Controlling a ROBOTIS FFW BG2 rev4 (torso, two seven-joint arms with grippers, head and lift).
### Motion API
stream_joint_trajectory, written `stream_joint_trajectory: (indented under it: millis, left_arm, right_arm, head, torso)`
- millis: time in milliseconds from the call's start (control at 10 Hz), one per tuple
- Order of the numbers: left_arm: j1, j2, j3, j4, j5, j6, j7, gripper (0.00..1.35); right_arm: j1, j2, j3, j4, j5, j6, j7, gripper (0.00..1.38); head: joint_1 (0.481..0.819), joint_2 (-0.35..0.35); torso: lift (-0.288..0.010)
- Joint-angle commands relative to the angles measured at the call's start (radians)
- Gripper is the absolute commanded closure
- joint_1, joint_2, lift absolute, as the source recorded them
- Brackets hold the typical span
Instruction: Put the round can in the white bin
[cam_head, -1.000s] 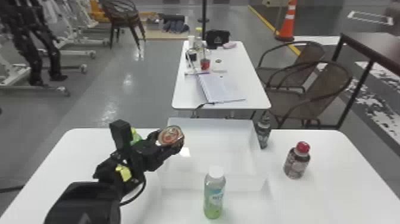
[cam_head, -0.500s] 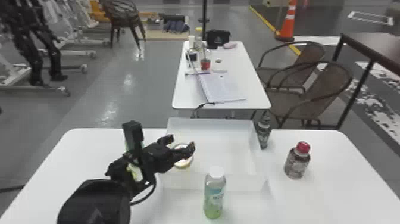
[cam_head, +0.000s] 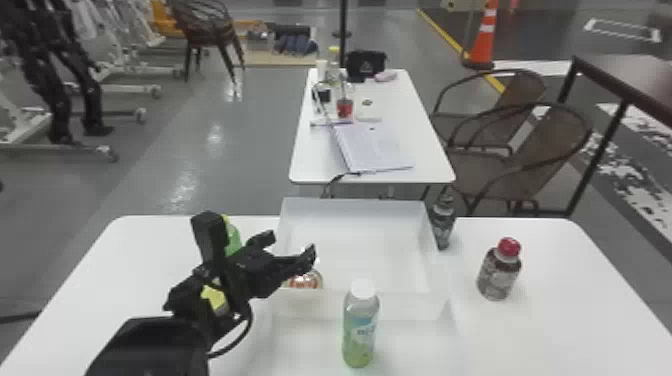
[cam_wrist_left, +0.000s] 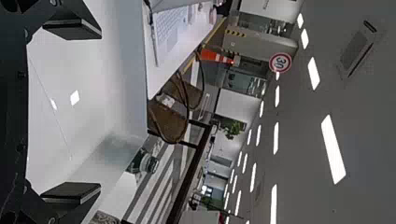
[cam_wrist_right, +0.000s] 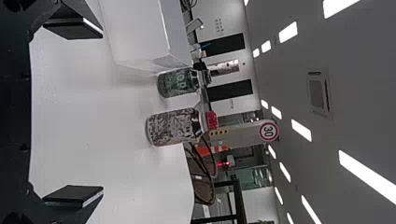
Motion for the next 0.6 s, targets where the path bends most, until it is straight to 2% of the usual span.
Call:
stream_joint_trajectory:
  millis: [0, 200, 300, 500]
  left_arm:
    - [0.122, -0.002, 0.039, -0.119, -0.013, -0.004, 0.070, 0.15]
    - [0.275, -0.015, 0.095, -0.266, -0.054, -0.013, 0.179, 0.15]
    - [0.342, -0.021, 0.114, -0.322, -0.055, -0.035, 0.265, 0.15]
    - [0.454, -0.039, 0.150, -0.431, -0.094, -0.068, 0.368, 0.15]
  right_arm:
    - [0.000, 0.000, 0.001, 0.000, 0.000, 0.000, 0.000, 0.12]
    - [0.000, -0.002, 0.001, -0.002, -0.002, 0.000, 0.000, 0.12]
    - [0.003, -0.002, 0.001, -0.002, -0.006, 0.000, 0.000, 0.12]
    - [0.006, -0.003, 0.001, -0.003, -0.008, 0.000, 0.000, 0.12]
  head:
    - [0.549, 0.000]
    - [0.549, 0.000]
    - [0.549, 0.000]
    - [0.549, 0.000]
  torso:
    - [-0.100]
    - [-0.100]
    - [-0.100]
    - [-0.100]
